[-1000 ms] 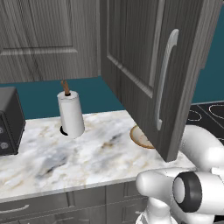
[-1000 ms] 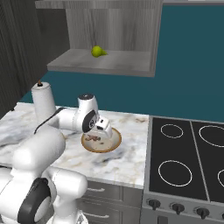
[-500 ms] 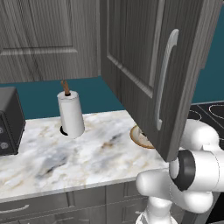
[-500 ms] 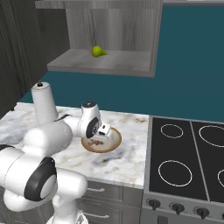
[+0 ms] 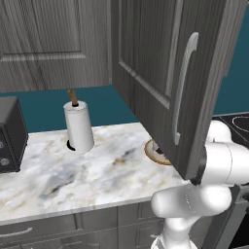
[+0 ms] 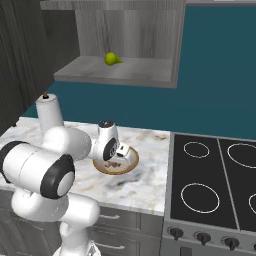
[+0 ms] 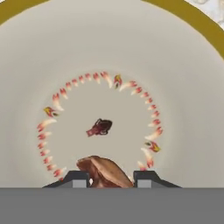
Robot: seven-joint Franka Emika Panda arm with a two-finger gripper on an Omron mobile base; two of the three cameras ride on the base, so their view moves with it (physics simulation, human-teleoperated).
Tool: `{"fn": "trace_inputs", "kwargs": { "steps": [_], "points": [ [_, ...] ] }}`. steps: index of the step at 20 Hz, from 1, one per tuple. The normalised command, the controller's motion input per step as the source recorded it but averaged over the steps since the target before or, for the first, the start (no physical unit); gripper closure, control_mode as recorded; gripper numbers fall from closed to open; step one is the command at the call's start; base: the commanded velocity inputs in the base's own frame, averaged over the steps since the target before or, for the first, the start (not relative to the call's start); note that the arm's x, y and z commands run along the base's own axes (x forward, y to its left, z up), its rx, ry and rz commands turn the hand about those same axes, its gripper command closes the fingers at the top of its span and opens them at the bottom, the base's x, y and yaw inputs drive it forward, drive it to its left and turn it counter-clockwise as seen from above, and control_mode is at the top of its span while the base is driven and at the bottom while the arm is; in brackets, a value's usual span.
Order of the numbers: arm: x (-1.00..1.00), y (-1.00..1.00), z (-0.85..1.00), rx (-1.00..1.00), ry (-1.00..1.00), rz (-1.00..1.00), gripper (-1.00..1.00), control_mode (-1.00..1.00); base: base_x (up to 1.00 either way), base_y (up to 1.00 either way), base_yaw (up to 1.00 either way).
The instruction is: Pick the mushroom from the cabinet and place it in the bowl. Then pick the bowl and place it in the sink. Then turn on the sink facuet.
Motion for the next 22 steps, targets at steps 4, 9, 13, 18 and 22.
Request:
{"fn": "trace_inputs", "kwargs": {
  "steps": [4,9,13,18,22],
  "points": [
    [0.25,-0.13,-0.03,0.0,0.0,0.0,-1.0,-1.0,0.0,0.0,0.0],
    [0.09,-0.17,0.2,0.03,0.0,0.0,-1.0,-1.0,0.0,0.0,0.0],
    [-0.34,-0.29,0.69,0.05,0.0,-0.05,-1.0,-1.0,0.0,0.0,0.0],
    [-0.24,-0.08,0.43,0.02,0.01,-0.11,-1.0,-1.0,0.0,0.0,0.0],
    [-0.23,-0.16,0.21,0.01,0.0,-0.11,-1.0,-1.0,0.0,0.0,0.0]
  ]
}}
